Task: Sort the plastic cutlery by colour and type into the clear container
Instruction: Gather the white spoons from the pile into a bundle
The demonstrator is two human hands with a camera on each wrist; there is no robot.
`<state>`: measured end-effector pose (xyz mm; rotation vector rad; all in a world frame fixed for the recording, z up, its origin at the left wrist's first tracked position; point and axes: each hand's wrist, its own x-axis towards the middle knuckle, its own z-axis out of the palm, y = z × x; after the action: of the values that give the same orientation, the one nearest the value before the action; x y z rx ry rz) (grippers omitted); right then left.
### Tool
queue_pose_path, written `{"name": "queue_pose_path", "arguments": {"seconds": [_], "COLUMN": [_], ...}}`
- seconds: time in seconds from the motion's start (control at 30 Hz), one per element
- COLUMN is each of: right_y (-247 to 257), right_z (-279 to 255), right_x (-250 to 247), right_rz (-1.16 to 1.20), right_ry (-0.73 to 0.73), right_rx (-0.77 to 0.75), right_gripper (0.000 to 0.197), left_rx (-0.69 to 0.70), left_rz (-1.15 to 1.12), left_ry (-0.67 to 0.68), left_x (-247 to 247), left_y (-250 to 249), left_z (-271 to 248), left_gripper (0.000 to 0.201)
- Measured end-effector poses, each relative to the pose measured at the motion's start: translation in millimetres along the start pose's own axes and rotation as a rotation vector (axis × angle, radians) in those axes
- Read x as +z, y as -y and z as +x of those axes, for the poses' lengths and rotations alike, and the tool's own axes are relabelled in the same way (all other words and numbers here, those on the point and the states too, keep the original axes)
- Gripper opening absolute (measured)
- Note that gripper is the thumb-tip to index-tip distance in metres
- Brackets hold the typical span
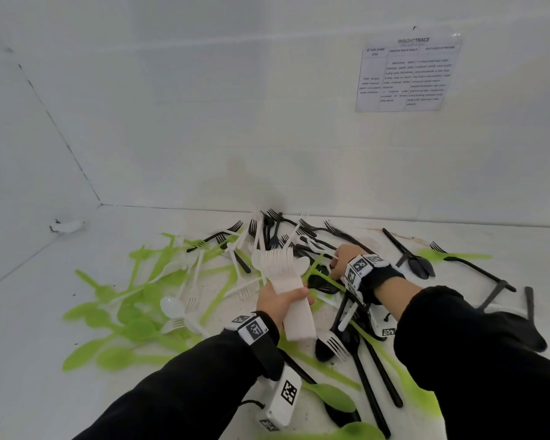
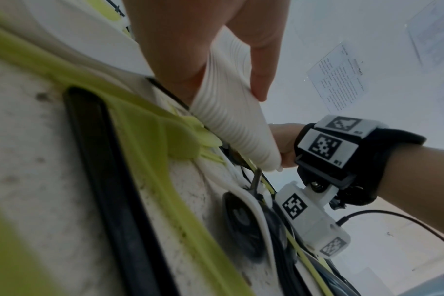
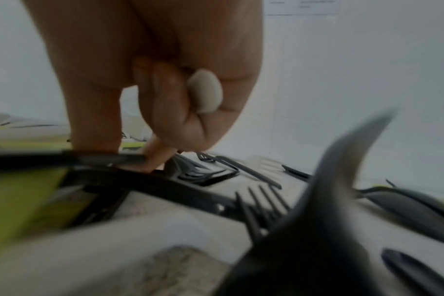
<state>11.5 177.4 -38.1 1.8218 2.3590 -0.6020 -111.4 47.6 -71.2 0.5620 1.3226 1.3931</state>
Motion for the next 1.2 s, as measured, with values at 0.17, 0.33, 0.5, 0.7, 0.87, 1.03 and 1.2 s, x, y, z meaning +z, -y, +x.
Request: {"name": "queue_pose_path", "arguments": {"seconds": [0.17, 0.33, 0.5, 0.7, 0.87, 1.03, 1.2], "right_y": [0.8, 0.3, -3.7, -5.9, -21.0, -25.4, -23.2], "right_z": [-1.8, 0.2, 7.5, 9.6, 20.6, 16.5, 10.8], "right_x": [-8.5, -21.9, -27.8, -32.0, -33.5, -40.5, -48.0], "right_rz": [0.02, 0.086, 0.373, 0.411, 0.476, 0.264, 0.164], "right_ry": [-0.004, -0.068, -0.111, -0.165, -0.32, -0.149, -0.17], "right_rx": [0.07, 0.09, 0.069, 0.167, 0.152, 0.074, 0.079], "right_gripper": [0.026, 0.03, 0.027, 0.034, 0.033, 0.063, 0.042], "left_rx": [0.0, 0.002, 0.018, 0.021, 0.02, 0.003, 0.0], "left_rz": [-0.011, -0.012, -0.005, 0.007, 0.01, -0.011, -0.042], "left_ry": [-0.022, -0.021, -0.008, -0.019, -0.016, -0.044, -0.048], "left_x": [-5.2, -5.6, -2.7, -2.9, -5.2, -9.5, -8.8], "left_y": [0.7, 1.9, 1.5, 1.9, 1.8, 2.1, -0.8], "left_z": [0.6, 0.2, -0.1, 0.3, -1.3, -0.6, -1.8], "left_gripper": [0.024, 0.023, 0.022, 0.021, 0.021, 0.024, 0.038]}}
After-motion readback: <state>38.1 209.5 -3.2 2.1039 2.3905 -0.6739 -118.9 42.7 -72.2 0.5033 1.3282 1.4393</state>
